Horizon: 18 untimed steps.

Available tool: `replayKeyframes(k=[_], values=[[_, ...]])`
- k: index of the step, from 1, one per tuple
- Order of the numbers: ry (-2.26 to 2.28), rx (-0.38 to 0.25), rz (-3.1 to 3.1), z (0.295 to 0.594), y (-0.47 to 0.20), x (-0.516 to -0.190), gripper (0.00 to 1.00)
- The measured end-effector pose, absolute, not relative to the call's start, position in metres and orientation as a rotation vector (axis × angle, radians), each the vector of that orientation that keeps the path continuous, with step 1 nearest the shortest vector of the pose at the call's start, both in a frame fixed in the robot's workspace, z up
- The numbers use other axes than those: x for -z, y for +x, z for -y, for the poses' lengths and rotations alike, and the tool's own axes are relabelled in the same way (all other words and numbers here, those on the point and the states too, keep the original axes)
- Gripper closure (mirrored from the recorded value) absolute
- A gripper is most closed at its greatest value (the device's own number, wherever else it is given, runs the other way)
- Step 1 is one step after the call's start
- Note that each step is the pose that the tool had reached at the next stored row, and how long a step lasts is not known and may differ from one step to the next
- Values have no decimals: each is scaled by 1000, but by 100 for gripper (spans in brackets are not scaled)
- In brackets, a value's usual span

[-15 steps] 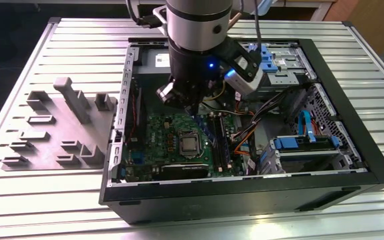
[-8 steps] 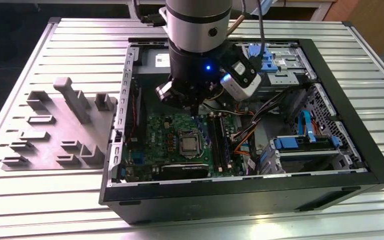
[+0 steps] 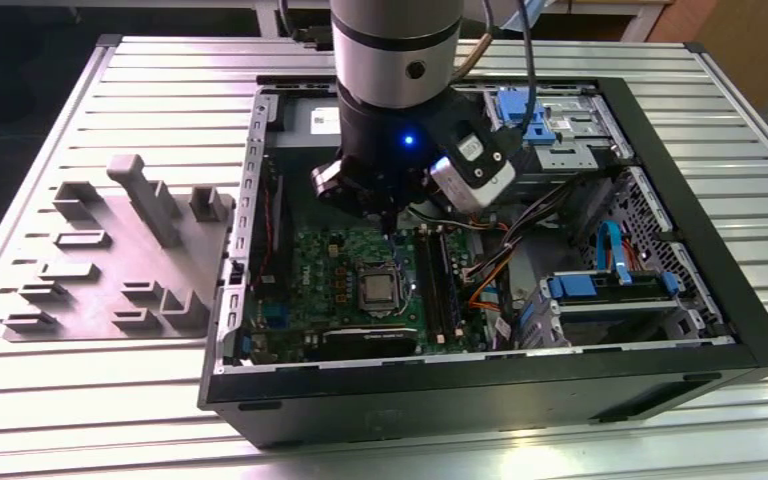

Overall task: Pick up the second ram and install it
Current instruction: 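Insert the second ram into the second slot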

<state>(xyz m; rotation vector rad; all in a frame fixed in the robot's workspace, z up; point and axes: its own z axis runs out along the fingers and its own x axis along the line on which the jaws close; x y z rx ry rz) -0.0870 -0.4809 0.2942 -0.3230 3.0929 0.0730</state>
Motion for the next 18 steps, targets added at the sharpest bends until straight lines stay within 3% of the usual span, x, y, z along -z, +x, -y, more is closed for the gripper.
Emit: replayKeyframes(k=[18], values=[[-65,-69,-3105,481,-77,-291,89]])
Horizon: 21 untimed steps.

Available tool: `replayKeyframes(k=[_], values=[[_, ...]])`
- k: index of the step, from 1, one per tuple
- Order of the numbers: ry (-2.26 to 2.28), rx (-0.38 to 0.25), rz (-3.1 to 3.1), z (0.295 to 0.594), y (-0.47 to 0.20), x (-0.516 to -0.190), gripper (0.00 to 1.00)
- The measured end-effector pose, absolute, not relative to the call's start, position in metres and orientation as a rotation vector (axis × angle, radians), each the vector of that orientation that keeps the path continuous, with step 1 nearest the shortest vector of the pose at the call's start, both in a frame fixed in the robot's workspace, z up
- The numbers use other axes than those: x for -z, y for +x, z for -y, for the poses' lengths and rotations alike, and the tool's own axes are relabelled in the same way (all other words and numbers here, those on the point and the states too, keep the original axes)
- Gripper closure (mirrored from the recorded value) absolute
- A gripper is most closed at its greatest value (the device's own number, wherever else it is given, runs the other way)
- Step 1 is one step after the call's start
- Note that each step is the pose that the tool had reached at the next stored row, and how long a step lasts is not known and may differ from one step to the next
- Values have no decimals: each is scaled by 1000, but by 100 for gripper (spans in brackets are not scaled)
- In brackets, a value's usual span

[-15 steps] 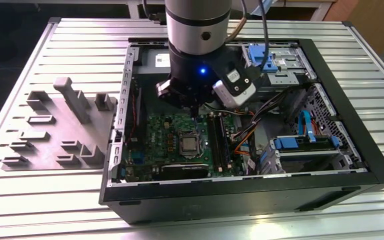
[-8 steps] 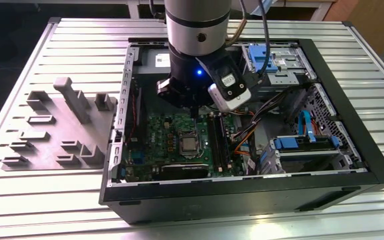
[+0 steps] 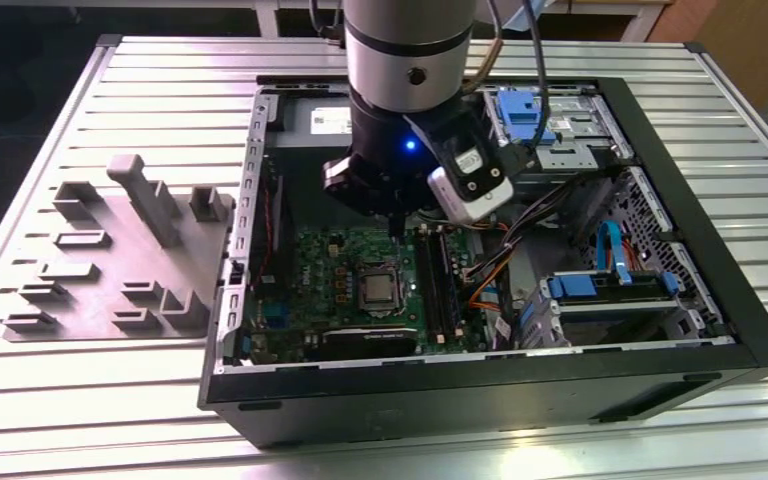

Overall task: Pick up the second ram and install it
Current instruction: 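Insert the second ram into the second slot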

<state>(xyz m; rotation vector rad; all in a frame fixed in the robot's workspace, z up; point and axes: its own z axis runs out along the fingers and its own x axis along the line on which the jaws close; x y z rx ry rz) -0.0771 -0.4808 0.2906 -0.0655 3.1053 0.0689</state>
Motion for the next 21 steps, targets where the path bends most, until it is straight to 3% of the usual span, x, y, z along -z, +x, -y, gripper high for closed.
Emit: replayKeyframes(k=[21], values=[[-49,-69,-3105,481,-44,-284,89]])
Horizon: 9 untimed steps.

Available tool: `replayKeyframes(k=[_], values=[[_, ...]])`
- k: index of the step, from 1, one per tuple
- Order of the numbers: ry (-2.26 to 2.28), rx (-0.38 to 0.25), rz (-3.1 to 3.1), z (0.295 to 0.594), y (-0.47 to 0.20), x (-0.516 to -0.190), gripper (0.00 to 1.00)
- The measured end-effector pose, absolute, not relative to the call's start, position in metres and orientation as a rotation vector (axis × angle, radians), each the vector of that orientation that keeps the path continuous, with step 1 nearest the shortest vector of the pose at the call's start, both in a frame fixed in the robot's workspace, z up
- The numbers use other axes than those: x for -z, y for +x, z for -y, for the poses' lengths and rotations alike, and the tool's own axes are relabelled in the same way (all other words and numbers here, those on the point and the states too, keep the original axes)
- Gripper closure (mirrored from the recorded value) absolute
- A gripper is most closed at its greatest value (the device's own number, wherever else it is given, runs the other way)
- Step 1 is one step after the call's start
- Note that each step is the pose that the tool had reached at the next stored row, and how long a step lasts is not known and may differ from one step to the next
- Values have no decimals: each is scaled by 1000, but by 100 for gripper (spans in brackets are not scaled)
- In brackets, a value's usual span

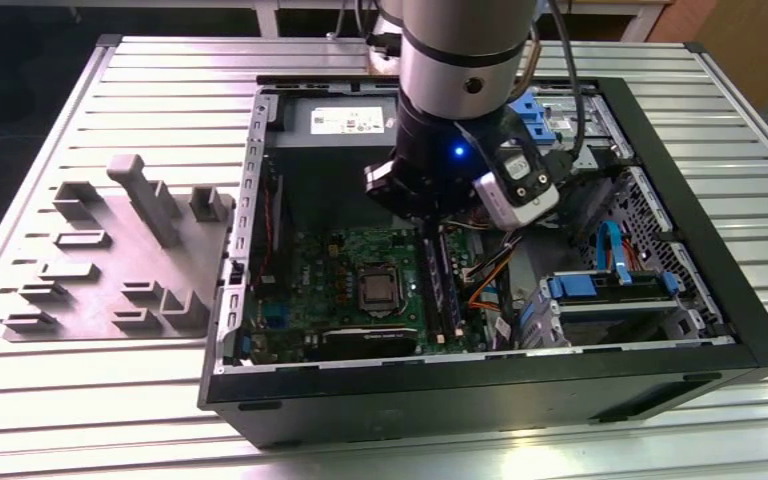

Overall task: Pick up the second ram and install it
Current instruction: 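Insert the second ram into the second slot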

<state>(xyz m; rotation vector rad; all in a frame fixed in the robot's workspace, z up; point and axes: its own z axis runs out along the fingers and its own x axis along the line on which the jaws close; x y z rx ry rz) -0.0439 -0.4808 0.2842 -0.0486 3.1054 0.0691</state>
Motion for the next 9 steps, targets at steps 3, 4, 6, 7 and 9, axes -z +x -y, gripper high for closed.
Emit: replayKeyframes(k=[3,4,6,7,9], values=[[-39,-70,-3105,481,-41,-282,89],[-32,-71,-3105,481,-40,-280,89],[-18,-71,-3105,481,-40,-278,89],[-10,-71,-3105,481,-39,-277,89],[5,-72,-3105,481,-38,-275,89]])
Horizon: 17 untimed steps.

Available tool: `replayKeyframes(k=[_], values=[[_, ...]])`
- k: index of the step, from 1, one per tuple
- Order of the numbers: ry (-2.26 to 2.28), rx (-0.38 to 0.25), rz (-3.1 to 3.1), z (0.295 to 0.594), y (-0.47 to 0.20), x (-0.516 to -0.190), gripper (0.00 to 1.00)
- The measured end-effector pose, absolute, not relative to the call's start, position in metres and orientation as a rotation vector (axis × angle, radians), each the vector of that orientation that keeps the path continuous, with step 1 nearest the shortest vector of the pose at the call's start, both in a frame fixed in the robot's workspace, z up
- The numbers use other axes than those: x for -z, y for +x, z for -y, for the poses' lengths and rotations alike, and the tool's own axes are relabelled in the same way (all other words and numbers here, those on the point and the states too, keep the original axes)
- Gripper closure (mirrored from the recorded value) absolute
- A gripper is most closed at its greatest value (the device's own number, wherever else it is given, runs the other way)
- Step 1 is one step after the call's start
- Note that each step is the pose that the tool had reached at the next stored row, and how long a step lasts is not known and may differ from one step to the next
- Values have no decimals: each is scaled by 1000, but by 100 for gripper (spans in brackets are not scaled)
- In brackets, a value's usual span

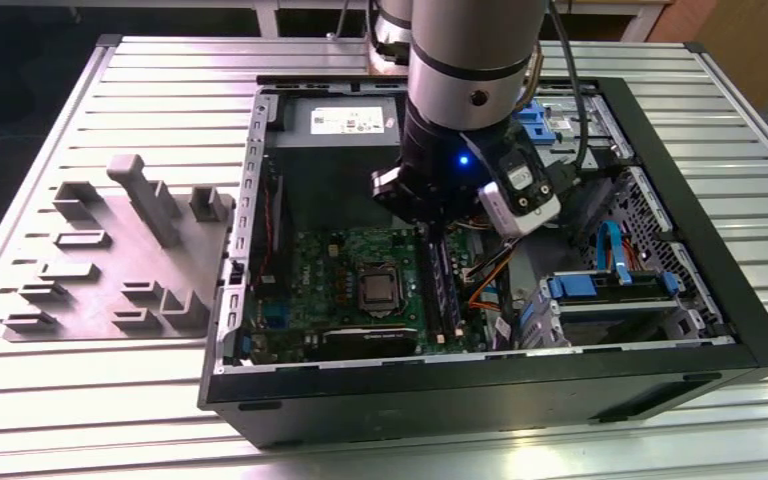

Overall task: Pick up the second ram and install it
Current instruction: 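Insert the second ram into the second slot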

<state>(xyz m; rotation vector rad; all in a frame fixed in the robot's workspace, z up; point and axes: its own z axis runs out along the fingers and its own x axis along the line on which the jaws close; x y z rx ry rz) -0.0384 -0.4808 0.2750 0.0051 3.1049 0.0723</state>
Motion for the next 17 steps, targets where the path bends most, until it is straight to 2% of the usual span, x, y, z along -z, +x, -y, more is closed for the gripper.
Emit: replayKeyframes(k=[17], values=[[18,-74,-3105,481,-34,-264,89]])
